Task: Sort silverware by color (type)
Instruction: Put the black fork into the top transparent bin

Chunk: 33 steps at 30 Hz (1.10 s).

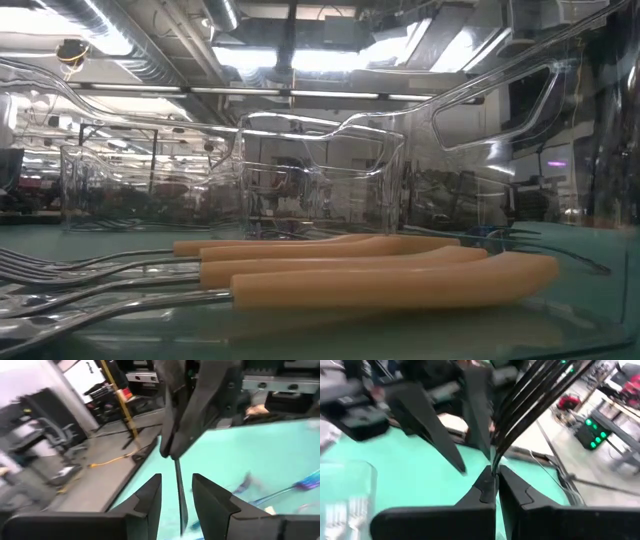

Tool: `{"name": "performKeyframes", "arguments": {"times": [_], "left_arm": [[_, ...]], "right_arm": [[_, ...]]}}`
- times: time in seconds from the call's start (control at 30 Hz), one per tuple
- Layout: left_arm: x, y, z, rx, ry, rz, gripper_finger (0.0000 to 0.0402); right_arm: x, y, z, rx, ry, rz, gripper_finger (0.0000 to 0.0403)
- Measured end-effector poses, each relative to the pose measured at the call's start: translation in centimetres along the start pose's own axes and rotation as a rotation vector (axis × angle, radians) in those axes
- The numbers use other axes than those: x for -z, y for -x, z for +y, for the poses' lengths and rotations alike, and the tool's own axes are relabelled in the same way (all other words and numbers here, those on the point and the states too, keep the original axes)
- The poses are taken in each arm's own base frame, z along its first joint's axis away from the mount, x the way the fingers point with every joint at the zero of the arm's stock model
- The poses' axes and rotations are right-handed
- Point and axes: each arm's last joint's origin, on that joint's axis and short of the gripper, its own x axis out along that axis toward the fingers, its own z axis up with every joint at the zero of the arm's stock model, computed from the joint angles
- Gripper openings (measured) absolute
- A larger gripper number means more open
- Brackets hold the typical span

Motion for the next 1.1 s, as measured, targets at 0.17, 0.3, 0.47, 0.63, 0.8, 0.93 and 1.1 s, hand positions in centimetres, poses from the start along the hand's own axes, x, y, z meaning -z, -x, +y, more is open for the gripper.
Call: {"name": "performKeyframes", "arguments": {"times": [0.17,0.3,0.47,0.63,0.8,0.93,1.1], "left_arm": [[0.5,0.0,0.1,-0.037,-0.055,0.025,0.0103],[0.6,0.0,0.0,0.008,-0.063,0.033,0.0103],[0.9,0.1,-0.4,0.131,-0.011,0.056,0.0103],[1.6,0.3,-0.7,0.264,0.036,0.127,0.0103],[2.3,0.5,-0.9,0.35,0.096,0.209,0.0103],[2.8,0.6,-1.0,0.417,0.148,0.282,0.0103],[3.4,1.2,-1.3,0.548,0.247,0.421,0.0103]], "right_arm": [[1.1,-0.7,-2.7,0.034,-0.01,0.057,0.0],[2.0,-1.3,-5.6,0.065,-0.03,0.071,0.0],[2.7,-1.6,-9.4,0.12,0.001,0.044,0.0],[2.9,-1.5,-13.1,0.175,0.006,-0.039,0.0],[1.9,-2.1,-16.1,0.173,-0.002,-0.083,0.0],[-0.1,-4.1,-17.5,0.142,0.034,-0.069,0.0],[-2.0,-8.0,-18.7,0.102,0.099,-0.042,0.0]]}}
